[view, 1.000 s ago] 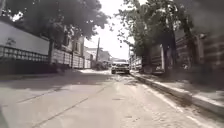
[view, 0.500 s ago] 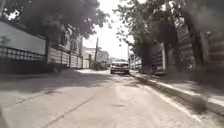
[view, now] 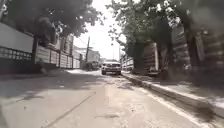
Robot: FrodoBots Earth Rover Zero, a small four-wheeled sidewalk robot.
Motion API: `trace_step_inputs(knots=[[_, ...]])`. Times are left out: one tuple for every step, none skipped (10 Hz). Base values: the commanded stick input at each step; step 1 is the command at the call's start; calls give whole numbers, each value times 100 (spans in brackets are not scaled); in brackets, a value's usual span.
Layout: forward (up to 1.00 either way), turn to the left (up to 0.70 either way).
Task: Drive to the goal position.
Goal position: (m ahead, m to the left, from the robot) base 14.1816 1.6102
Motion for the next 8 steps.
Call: trace_step_inputs(knots=[[70, 0], [70, 0], [70, 0], [70, 0], [70, 0], [70, 0], [70, 0], [70, 0]])
